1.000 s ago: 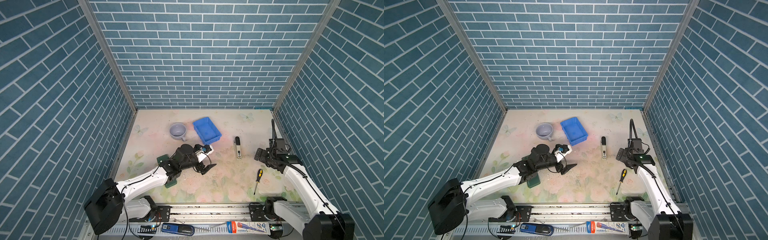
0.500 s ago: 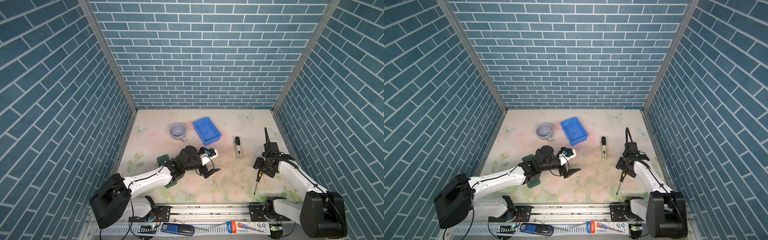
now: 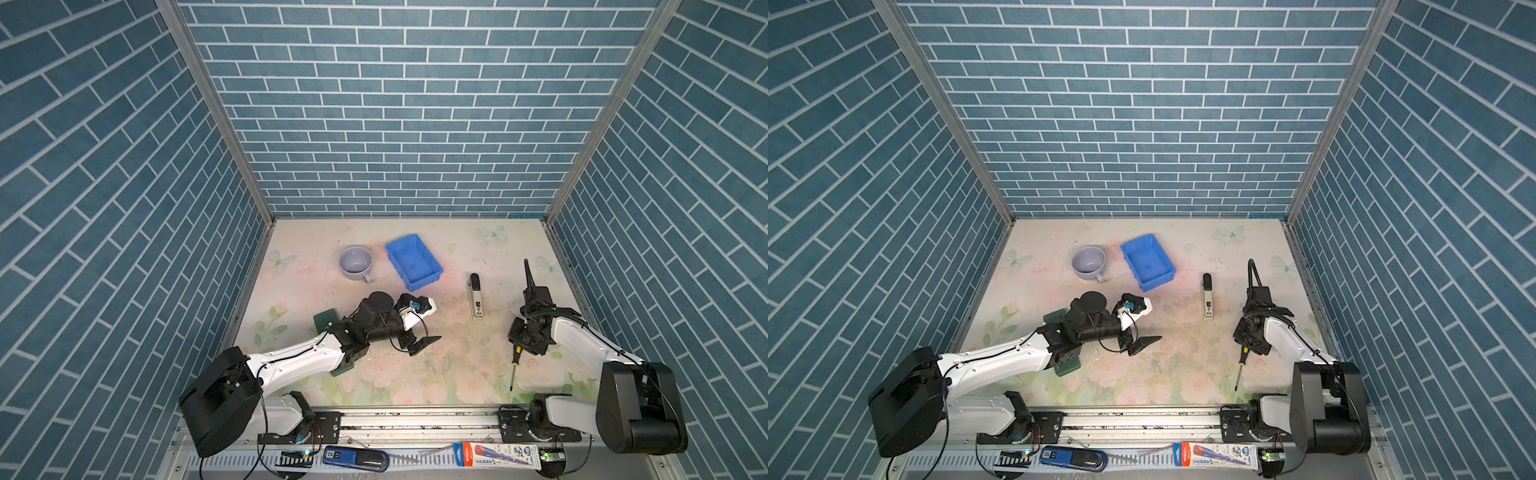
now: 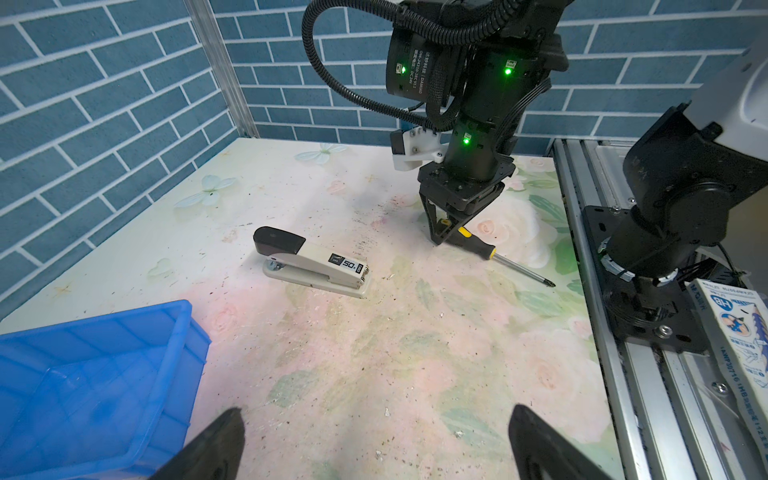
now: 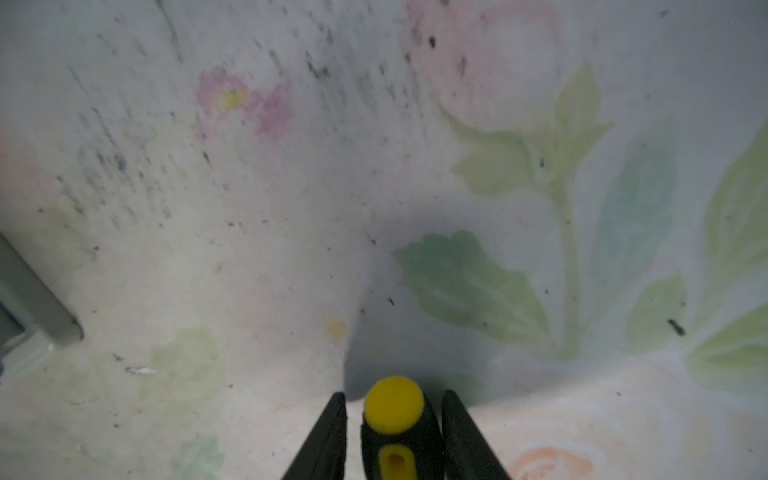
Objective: Put the screwdriver in the bin
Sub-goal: 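Close the right gripper on the screwdriver's yellow handle end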
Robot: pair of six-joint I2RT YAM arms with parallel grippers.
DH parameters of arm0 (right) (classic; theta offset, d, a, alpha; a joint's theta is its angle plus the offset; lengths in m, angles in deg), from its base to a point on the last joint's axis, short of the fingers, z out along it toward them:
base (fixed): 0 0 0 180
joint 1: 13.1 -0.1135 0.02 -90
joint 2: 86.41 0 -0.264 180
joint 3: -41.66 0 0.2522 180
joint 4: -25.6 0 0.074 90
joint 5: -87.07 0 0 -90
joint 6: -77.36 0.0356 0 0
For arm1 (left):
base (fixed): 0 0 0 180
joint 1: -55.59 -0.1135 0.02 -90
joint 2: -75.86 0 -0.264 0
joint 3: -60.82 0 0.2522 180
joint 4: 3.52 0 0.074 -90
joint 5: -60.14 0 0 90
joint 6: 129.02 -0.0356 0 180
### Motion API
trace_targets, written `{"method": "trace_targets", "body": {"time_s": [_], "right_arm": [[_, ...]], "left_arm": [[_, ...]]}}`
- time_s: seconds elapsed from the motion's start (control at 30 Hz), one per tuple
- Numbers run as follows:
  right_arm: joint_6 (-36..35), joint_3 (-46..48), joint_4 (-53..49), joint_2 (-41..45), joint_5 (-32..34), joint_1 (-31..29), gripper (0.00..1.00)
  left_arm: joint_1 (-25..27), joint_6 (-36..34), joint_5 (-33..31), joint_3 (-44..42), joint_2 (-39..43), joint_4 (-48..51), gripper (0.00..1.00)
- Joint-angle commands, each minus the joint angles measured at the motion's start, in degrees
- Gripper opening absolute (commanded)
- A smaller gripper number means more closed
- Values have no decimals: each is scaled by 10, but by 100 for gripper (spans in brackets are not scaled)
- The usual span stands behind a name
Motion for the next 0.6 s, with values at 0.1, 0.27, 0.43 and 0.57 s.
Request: {"method": "trace_targets", "body": {"time_s": [0.1,0.27,0.43,0.57], "right_arm": [[-4,12,6,-15,13,2,31],[-5,18,16,-23,10,2,22],[-7,17,16,-12,9,2,15],[-14,11,15,11,10,1,15]], "left_arm": [[4,0,-1,-8,-3,-6,100],[4,3,-3,-7,-5,-7,100],[4,4,-2,-6,-4,-6,100],[4,4,-2,-4,-4,-6,100]]}}
